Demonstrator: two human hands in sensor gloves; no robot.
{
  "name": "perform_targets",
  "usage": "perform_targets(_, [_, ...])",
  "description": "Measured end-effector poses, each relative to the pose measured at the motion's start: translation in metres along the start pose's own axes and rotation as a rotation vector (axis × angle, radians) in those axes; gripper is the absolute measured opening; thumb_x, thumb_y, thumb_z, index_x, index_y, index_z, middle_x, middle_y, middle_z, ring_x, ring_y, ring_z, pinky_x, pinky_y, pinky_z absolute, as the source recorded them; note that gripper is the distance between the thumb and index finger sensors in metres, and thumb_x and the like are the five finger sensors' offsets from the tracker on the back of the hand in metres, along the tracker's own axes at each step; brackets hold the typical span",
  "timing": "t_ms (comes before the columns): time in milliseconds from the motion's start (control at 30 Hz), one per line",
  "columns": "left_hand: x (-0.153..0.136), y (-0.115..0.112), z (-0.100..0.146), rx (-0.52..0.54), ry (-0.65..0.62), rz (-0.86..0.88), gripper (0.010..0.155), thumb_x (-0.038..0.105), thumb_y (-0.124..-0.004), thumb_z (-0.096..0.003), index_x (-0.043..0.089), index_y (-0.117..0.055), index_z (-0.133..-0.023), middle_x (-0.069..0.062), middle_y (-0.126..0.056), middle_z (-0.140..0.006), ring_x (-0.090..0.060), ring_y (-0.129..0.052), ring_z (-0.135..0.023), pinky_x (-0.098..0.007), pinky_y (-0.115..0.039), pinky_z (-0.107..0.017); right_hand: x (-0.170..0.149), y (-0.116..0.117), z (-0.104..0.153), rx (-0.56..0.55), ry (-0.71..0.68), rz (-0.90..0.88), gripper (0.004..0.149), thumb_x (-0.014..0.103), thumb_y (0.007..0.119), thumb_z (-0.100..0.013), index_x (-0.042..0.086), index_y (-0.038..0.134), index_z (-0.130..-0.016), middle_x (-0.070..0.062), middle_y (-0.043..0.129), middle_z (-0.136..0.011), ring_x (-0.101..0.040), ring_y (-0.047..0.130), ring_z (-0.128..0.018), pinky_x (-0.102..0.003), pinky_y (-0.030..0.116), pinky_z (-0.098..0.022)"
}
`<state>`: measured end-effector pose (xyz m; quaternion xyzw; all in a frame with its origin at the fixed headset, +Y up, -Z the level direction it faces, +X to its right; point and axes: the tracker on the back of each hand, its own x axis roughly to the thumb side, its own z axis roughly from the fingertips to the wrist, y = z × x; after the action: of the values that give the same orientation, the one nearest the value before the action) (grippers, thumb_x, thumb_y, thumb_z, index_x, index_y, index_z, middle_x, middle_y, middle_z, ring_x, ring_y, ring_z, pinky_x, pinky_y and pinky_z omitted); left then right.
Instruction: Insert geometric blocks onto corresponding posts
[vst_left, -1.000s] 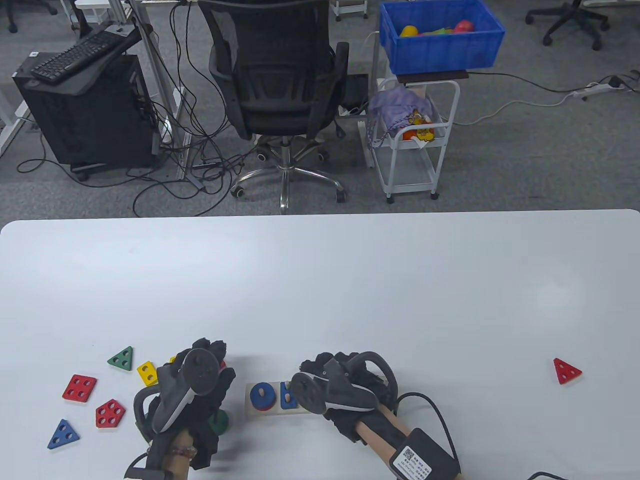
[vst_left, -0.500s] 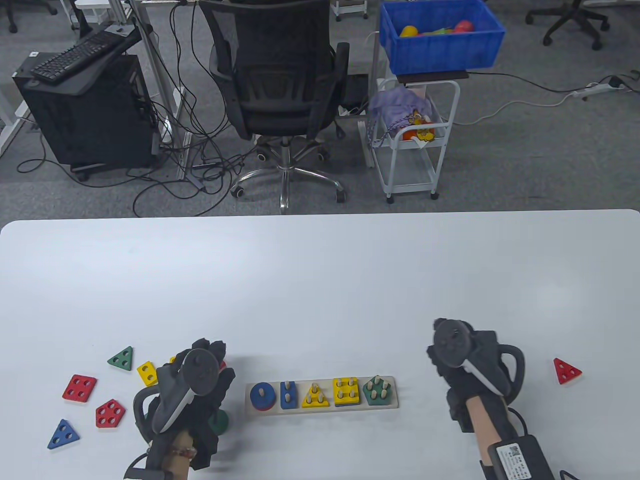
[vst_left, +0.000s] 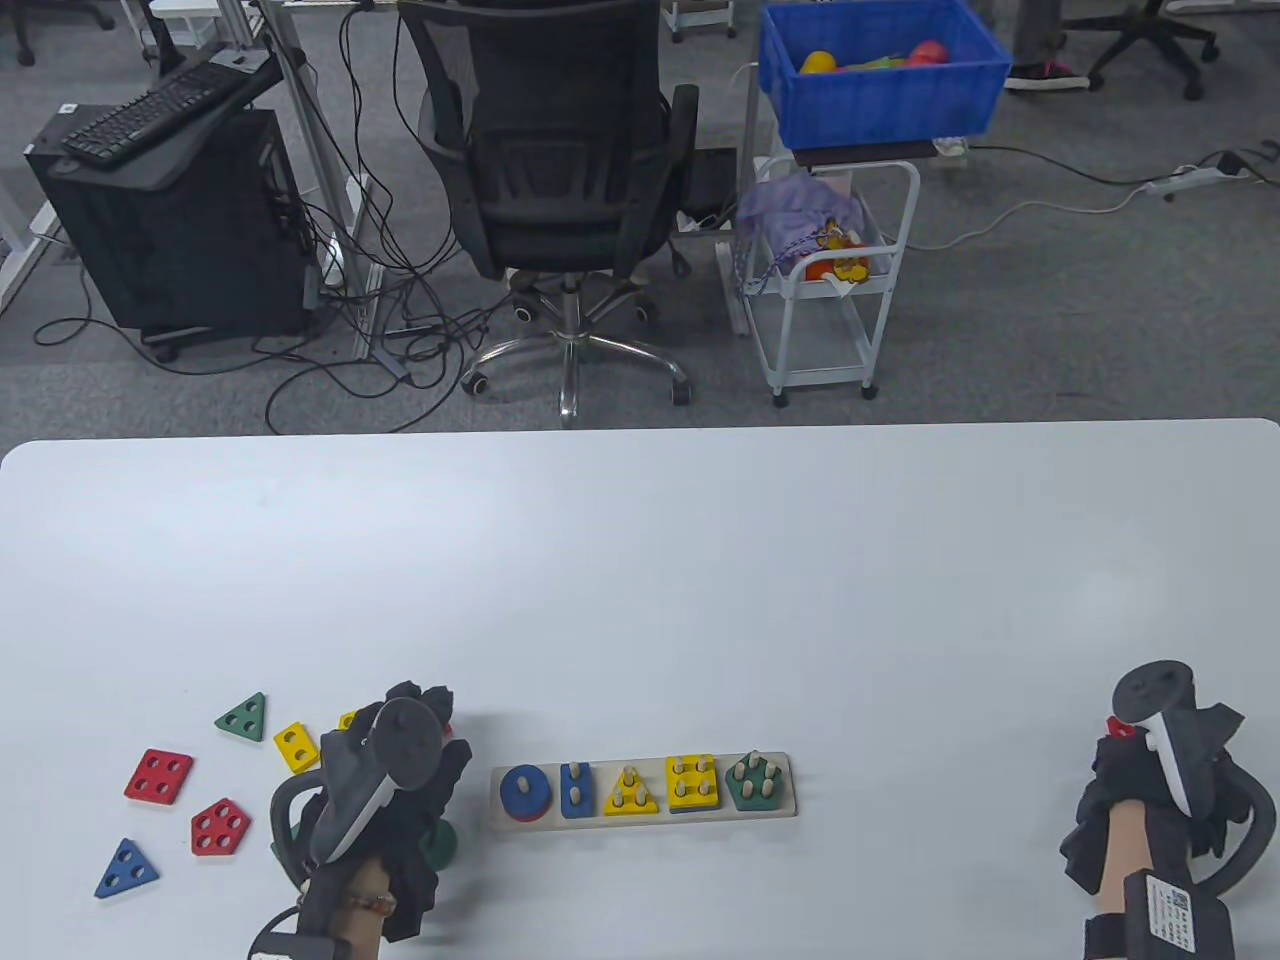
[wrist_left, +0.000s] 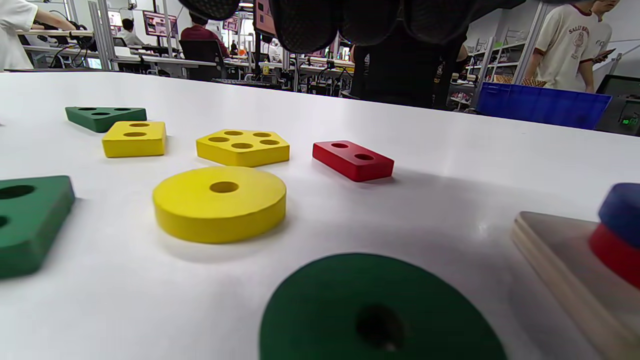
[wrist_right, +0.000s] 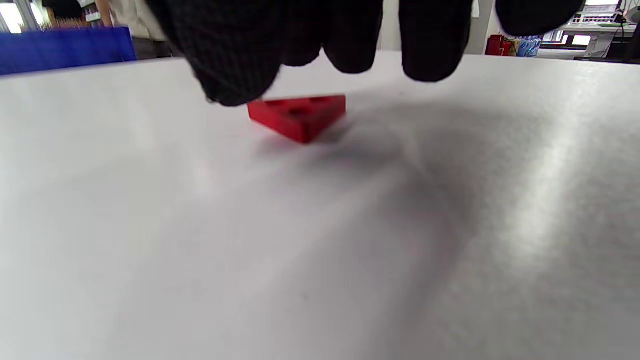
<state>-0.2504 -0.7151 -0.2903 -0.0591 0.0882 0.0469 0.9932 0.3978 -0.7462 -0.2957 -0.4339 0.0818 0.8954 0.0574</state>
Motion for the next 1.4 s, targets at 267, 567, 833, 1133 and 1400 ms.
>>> perform_targets(267, [-0.001,0.0,0.001,-0.008,0.009,-0.005,0.065,0.063,-0.066,-0.0398,0.047,-0.057,-0.102,0.015,-0.051,-0.118,-0.017,-0.061,-0.112,-0.055,-0.05,-0.081,0.009,0.015,-0.008,-0.029,0.013,0.094,0.053,0.039,0.078,-0.046,0.026,0.065,-0.095,-0.006,0.065,-0.105,-0.04,0.071,-0.094,-0.067,0.059,-0.064])
perform_targets(567, [-0.003,0.001,0.0,-0.003,0.013,-0.001,0.065,0.063,-0.066,-0.0398,0.047,-0.057,-0.102,0.015,-0.051,-0.118,-0.017,-0.061,-0.112,-0.055,-0.05,-0.081,0.018,0.018,-0.002,-0.15,-0.018,0.136,0.05,0.033,0.085,-0.041,0.017,0.076,-0.088,-0.016,0.081,-0.092,-0.038,0.089,-0.074,-0.061,0.071,-0.057])
perform_targets(833, [-0.002,0.001,0.0,-0.007,0.011,-0.004,0.065,0.063,-0.066,-0.0398,0.047,-0.057,-0.102,0.015,-0.051,-0.118,-0.017,-0.061,-0.112,-0.055,-0.049,-0.081,0.013,0.018,-0.002,-0.168,-0.044,0.084,0.055,0.036,0.089,-0.04,0.016,0.075,-0.089,-0.018,0.08,-0.093,-0.036,0.091,-0.07,-0.059,0.073,-0.056])
perform_targets(1133, [-0.003,0.002,-0.001,-0.002,0.014,0.009,0.065,0.063,-0.066,-0.0398,0.047,-0.057,-0.102,0.015,-0.051,-0.118,-0.017,-0.06,-0.112,-0.055,-0.049,-0.082,0.02,0.004,0.011,-0.239,-0.14,0.026,0.058,0.036,0.09,-0.038,0.012,0.075,-0.088,-0.019,0.083,-0.09,-0.028,0.099,-0.063,-0.054,0.081,-0.054])
perform_targets(1400, [-0.005,0.003,-0.001,0.006,0.016,0.015,0.065,0.063,-0.066,-0.0398,0.048,-0.057,-0.102,0.015,-0.051,-0.118,-0.017,-0.06,-0.112,-0.055,-0.049,-0.082,0.078,-0.033,0.083,-0.405,-0.702,-0.207,0.059,0.036,0.09,-0.036,0.012,0.076,-0.087,-0.02,0.083,-0.088,-0.029,0.101,-0.058,-0.054,0.082,-0.05])
